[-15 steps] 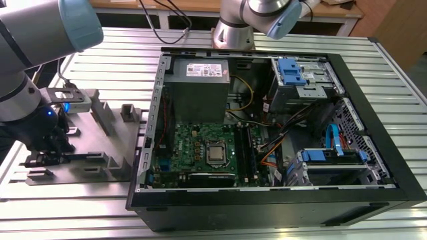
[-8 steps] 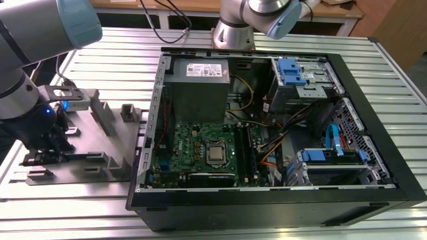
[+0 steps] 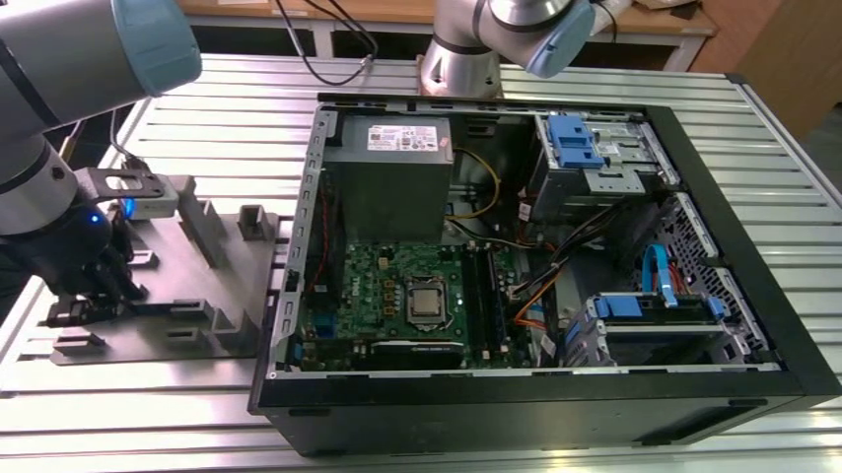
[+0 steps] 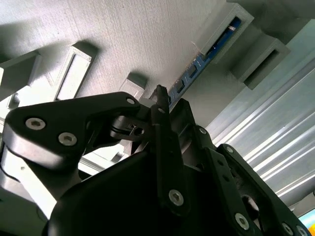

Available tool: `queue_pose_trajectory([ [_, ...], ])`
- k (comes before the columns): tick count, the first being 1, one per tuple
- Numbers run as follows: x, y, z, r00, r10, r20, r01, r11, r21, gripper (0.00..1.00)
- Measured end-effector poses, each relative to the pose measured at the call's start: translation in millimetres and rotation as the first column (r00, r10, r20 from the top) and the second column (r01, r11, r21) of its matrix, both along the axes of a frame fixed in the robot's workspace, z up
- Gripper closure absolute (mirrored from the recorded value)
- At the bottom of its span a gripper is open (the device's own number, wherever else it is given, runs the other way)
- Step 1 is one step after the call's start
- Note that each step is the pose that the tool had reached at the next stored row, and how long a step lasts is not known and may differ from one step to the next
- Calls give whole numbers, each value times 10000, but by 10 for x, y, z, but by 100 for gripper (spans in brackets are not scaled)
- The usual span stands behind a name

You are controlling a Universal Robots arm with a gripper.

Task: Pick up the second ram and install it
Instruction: 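Pick up the second ram and move it above second insertion slot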

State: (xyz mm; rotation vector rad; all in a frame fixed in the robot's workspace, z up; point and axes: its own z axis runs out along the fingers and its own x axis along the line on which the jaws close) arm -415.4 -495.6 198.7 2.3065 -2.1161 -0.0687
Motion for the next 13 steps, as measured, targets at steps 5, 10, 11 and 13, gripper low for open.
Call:
queue_pose_trajectory([
  [5,0,0,0,10000,0,0,0,10000,0,76],
  [10,0,0,0,10000,0,0,0,10000,1,84],
  [11,0,0,0,10000,0,0,0,10000,0,84],
  [13,0,0,0,10000,0,0,0,10000,1,84],
])
